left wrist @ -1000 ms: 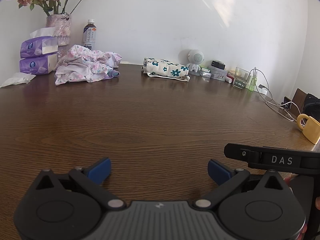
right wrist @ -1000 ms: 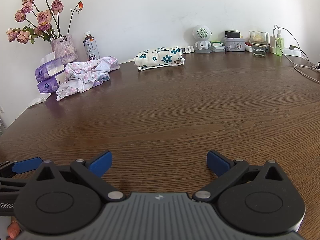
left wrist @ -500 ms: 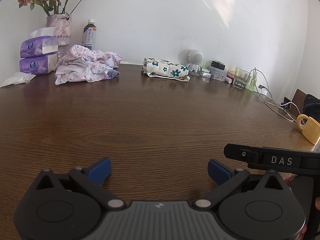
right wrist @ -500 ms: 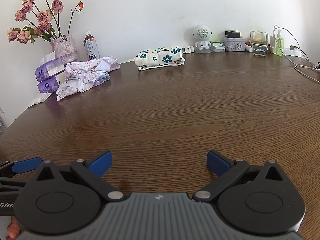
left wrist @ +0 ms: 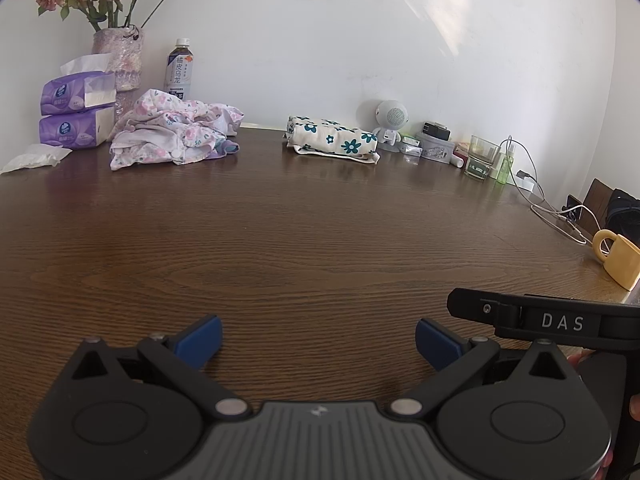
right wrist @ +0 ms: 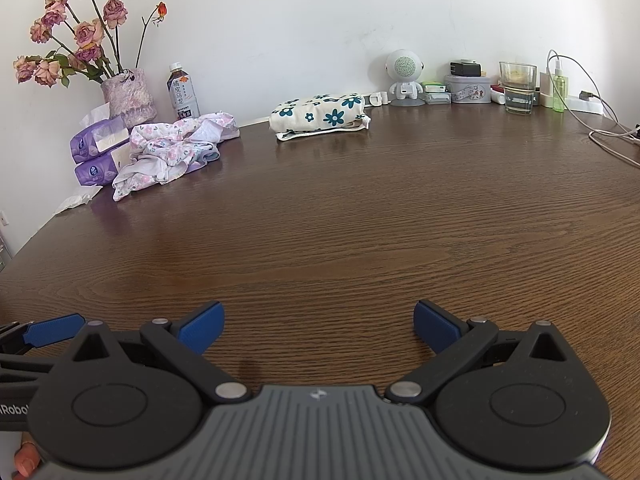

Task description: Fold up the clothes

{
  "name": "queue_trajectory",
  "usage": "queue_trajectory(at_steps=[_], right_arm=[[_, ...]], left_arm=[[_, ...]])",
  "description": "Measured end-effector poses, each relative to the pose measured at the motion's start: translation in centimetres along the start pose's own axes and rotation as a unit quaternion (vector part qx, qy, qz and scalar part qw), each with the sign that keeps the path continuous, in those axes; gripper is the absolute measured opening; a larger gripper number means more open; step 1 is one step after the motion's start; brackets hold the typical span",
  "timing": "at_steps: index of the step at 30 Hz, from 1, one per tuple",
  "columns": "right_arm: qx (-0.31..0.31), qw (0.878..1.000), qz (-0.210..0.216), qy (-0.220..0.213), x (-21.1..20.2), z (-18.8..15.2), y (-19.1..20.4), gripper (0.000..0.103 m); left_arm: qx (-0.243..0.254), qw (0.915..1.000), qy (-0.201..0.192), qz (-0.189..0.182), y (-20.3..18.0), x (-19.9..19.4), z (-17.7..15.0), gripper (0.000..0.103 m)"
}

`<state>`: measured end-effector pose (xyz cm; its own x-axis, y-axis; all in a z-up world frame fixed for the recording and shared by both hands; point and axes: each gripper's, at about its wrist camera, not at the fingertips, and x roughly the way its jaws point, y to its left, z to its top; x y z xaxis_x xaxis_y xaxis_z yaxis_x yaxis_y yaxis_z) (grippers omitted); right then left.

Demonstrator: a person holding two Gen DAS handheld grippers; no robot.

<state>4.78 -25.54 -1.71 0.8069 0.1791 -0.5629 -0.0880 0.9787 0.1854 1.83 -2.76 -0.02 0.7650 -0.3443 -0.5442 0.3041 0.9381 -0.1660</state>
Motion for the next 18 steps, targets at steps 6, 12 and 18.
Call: queue_trajectory(at_steps=[6,12,18], right_arm=[[-0.002,1.000,0.000,0.001,0.01,0.02,0.06,0.102],[-0.002,1.000,0.000,0.001,0.02,0.01,0.09,0.102],[-0.002,1.000,0.000,0.001,0.00,0.04,0.05,0.102]], left_arm=[[-0.001,1.0000,0.000,0.000,-0.02,-0.02,-0.03,0.103],[-0.001,1.0000,0.000,0.000,-0.05,-0.02,-0.04,0.103],[-0.001,1.0000,0.000,0.000,0.00,-0.03,-0.07,0.103]])
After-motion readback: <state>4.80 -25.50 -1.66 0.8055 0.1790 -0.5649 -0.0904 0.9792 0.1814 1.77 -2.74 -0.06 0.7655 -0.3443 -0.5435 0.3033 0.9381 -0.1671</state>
